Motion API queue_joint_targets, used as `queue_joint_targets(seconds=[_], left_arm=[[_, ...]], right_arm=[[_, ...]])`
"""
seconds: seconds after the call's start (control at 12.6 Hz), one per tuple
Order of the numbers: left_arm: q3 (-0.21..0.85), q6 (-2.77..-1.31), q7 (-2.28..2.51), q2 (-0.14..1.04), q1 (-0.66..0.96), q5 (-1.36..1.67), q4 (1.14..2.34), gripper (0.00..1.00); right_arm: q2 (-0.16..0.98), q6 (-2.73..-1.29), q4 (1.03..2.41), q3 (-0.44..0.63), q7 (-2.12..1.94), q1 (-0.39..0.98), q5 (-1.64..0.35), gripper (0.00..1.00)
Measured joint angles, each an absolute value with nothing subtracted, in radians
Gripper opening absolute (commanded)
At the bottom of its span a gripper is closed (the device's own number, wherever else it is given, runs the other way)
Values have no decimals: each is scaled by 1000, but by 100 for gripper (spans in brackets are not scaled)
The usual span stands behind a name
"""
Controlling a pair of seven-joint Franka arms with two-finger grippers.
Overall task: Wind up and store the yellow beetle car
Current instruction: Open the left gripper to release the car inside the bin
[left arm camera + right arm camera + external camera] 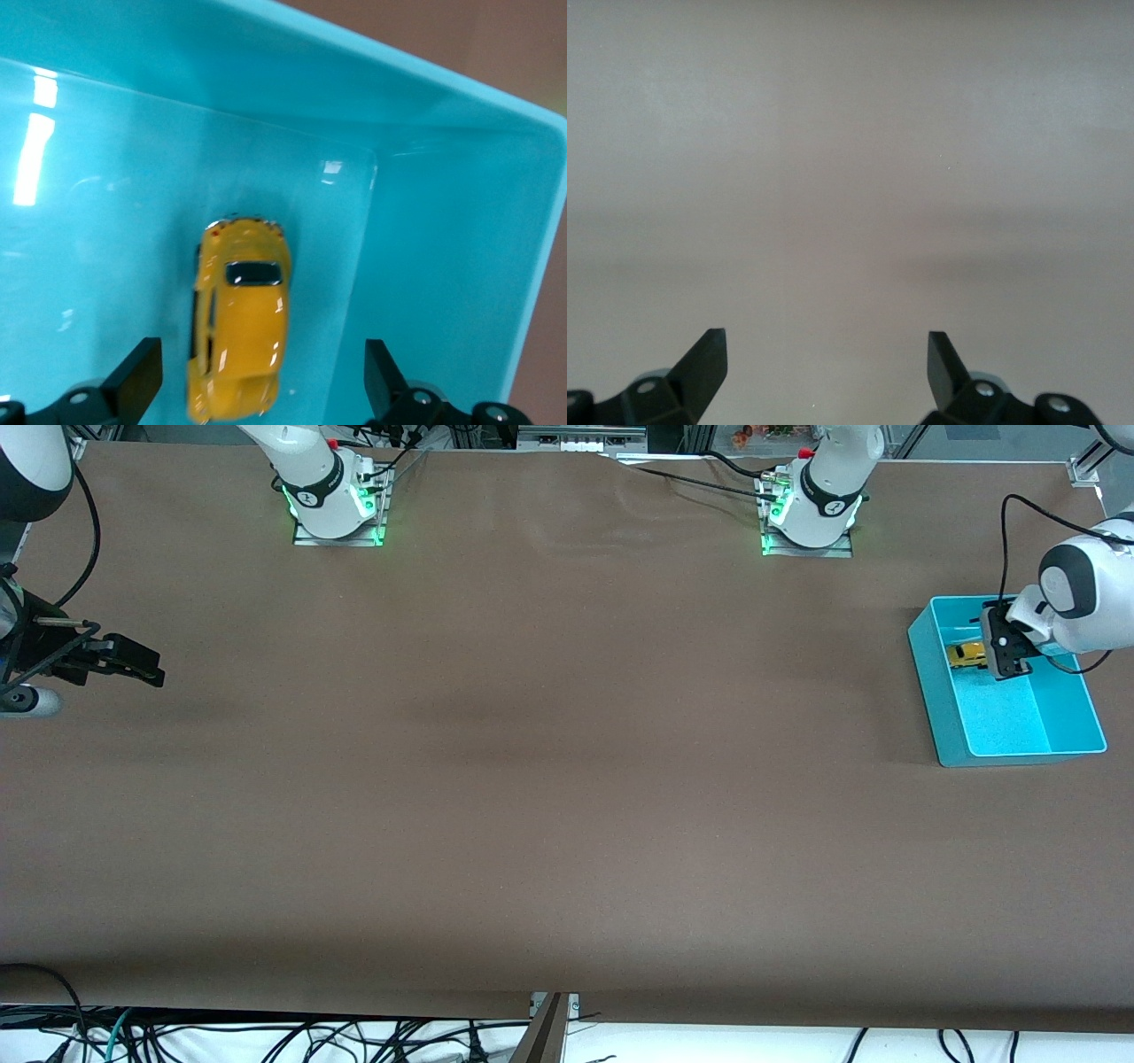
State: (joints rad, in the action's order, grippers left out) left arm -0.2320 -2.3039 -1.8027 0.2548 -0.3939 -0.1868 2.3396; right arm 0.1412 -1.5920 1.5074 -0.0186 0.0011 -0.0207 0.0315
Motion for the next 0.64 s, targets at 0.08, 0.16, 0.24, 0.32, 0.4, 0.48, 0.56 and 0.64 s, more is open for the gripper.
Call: queue_joint_targets(seconds=[0.08, 0.16, 0.24, 0.32, 0.4, 0.48, 0.56, 0.64], left_arm=[[-230, -2296, -1803, 239, -389, -187, 2325, 100], [-228, -2279, -1803, 222, -385, -187, 2310, 100], [-227, -2255, -1799, 202, -381, -182, 2291, 99], [-225, -2232, -1789, 183, -371, -167, 2269, 99], [-223, -2204, -1762, 165, -353, -147, 2245, 99], [-218, -2174, -1711, 151, -331, -135, 2220, 99], [-209, -2141, -1638, 140, -308, -134, 2195, 99], [-201, -2102, -1548, 128, -280, -133, 2167, 99]], right_arm=[[141, -1592, 1507, -19, 1, -21, 32, 100], [141, -1592, 1507, -18, 1, -21, 32, 100], [141, -1592, 1507, -18, 1, -21, 32, 100], [141, -1592, 1507, -18, 1, -21, 32, 100], [141, -1592, 1507, -18, 1, -21, 32, 100], [141, -1592, 1507, -18, 1, -21, 32, 100], [141, -1592, 1507, -18, 1, -21, 32, 100], [141, -1592, 1507, -18, 1, -21, 32, 100]])
